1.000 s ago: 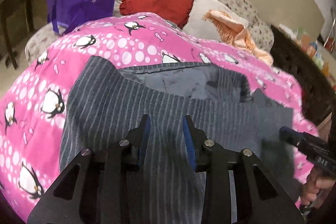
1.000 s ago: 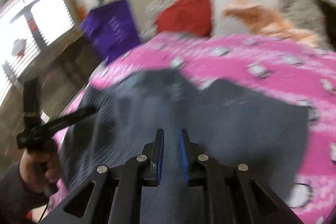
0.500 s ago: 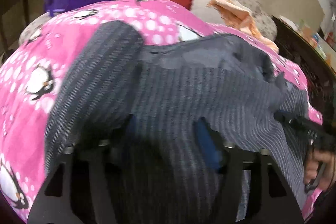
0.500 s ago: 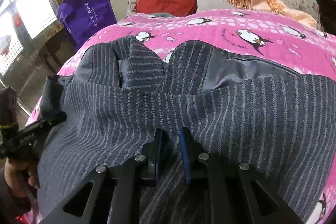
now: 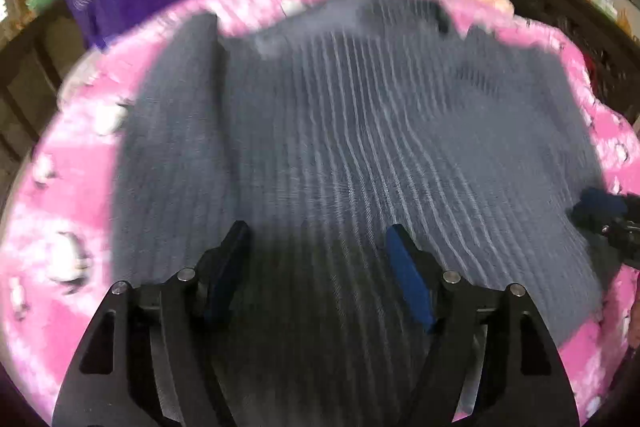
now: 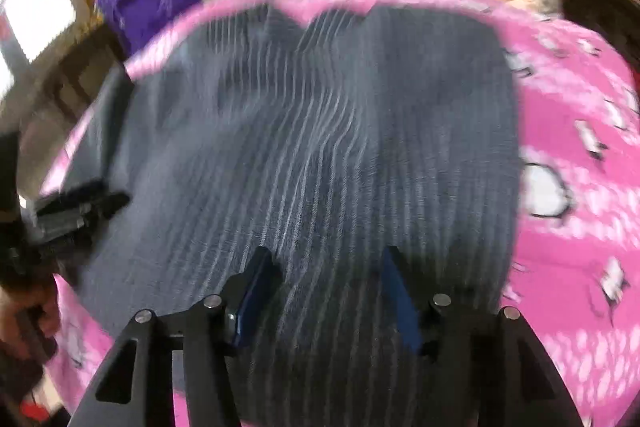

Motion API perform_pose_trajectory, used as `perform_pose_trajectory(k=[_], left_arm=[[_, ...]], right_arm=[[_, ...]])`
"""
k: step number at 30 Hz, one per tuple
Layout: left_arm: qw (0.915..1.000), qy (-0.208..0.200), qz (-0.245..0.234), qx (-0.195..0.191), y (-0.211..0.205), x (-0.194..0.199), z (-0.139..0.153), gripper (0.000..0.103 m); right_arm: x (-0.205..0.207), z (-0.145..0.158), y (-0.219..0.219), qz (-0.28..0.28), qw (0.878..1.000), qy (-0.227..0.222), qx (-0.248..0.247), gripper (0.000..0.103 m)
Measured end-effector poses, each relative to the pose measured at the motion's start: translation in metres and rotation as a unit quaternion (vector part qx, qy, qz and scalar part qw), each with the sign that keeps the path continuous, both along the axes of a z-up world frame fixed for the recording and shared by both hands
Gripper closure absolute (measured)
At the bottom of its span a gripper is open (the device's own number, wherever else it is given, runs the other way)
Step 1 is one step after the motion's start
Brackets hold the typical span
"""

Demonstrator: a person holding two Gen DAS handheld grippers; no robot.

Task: Fold large clothes

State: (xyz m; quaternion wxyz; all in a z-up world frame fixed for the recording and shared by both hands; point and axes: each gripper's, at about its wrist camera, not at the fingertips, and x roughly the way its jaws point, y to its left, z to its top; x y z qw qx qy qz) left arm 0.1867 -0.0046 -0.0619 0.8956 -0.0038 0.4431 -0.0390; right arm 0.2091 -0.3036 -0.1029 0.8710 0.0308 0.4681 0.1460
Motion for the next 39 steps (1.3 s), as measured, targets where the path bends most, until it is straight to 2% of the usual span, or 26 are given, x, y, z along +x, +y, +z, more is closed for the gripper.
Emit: perform_pose_trajectory(k=[3, 5, 8, 11, 13, 14, 16, 17, 19, 24, 25, 26, 27, 28, 29, 30, 31, 32, 33, 34, 36, 39], left_arm=[[0.9963, -0.042, 0.017, -0.073, 0.038, -0.038, 0.036, 0.032], [0.9939, -0.052, 0.032, -0.092, 0.07, -0.073, 0.041, 0.027], [0.9911, -0.031, 0.061, -0.114, 0.1, -0.111, 0.019, 0.026], [0.9831, 0.007, 0.064, -0.171, 0.114, -0.133, -0.016, 0.026], [0.9728, 0.021, 0.065, -0.221, 0.116, -0.135, -0.034, 0.026], [0.9633, 0.031, 0.07, -0.257, 0.116, -0.132, -0.044, 0.026], [0.9578, 0.017, 0.078, -0.276, 0.114, -0.125, -0.043, 0.021], [0.9565, 0.015, 0.076, -0.281, 0.112, -0.12, -0.04, 0.018], [0.9512, 0.018, 0.073, -0.299, 0.109, -0.104, -0.039, 0.018], [0.9397, 0.024, 0.093, -0.328, 0.112, -0.075, -0.041, 0.017], [0.9372, 0.023, 0.099, -0.333, 0.113, -0.071, -0.041, 0.017], [0.9357, 0.023, 0.104, -0.336, 0.114, -0.067, -0.04, 0.018], [0.9351, 0.024, 0.109, -0.336, 0.115, -0.064, -0.039, 0.023], [0.9366, 0.028, 0.119, -0.328, 0.116, -0.062, -0.038, 0.049], [0.9369, 0.037, 0.122, -0.325, 0.117, -0.061, -0.039, 0.069], [0.9368, 0.041, 0.117, -0.327, 0.118, -0.059, -0.04, 0.072], [0.9413, 0.039, 0.112, -0.316, 0.116, -0.062, -0.038, 0.076], [0.9499, 0.039, 0.103, -0.293, 0.109, -0.065, -0.033, 0.079], [0.9531, 0.041, 0.097, -0.284, 0.106, -0.067, -0.031, 0.08], [0.9554, 0.043, 0.088, -0.279, 0.103, -0.072, -0.028, 0.082], [0.959, 0.045, 0.068, -0.271, 0.099, -0.081, -0.02, 0.083], [0.962, 0.059, 0.032, -0.265, 0.092, -0.107, -0.01, 0.083]], right_arm=[[-0.032, 0.034, -0.024, -0.003, 0.998, -0.036, 0.046, 0.043], [-0.062, 0.049, -0.043, -0.003, 0.996, -0.061, 0.06, 0.028], [-0.101, 0.039, -0.07, -0.013, 0.994, -0.054, 0.092, 0.027], [-0.122, 0.008, -0.077, -0.014, 0.987, -0.007, 0.157, 0.027], [-0.12, -0.018, -0.08, -0.023, 0.978, 0.025, 0.205, 0.027], [-0.119, -0.03, -0.08, -0.034, 0.973, 0.041, 0.223, 0.027], [-0.115, -0.049, -0.081, -0.051, 0.961, 0.068, 0.264, 0.027], [-0.114, -0.052, -0.082, -0.062, 0.957, 0.063, 0.278, 0.027], [-0.11, -0.05, -0.084, -0.071, 0.95, 0.04, 0.303, 0.027], [-0.087, -0.052, -0.088, -0.094, 0.935, 0.018, 0.341, 0.027], [-0.08, -0.052, -0.086, -0.099, 0.935, 0.016, 0.34, 0.035], [-0.073, -0.051, -0.083, -0.095, 0.936, 0.017, 0.339, 0.056], [-0.067, -0.051, -0.081, -0.091, 0.938, 0.018, 0.333, 0.064], [-0.063, -0.05, -0.083, -0.095, 0.94, 0.014, 0.327, 0.07], [-0.061, -0.05, -0.085, -0.097, 0.938, 0.01, 0.331, 0.073], [-0.059, -0.049, -0.085, -0.097, 0.937, 0.003, 0.336, 0.074], [-0.059, -0.045, -0.086, -0.094, 0.938, -0.006, 0.333, 0.078], [-0.061, -0.042, -0.084, -0.089, 0.942, -0.014, 0.324, 0.083], [-0.063, -0.039, -0.083, -0.083, 0.945, -0.019, 0.316, 0.084], [-0.068, -0.032, -0.083, -0.074, 0.949, -0.026, 0.306, 0.086], [-0.081, -0.024, -0.09, -0.065, 0.948, -0.031, 0.309, 0.092], [-0.112, -0.012, -0.105, -0.054, 0.946, -0.029, 0.319, 0.093]])
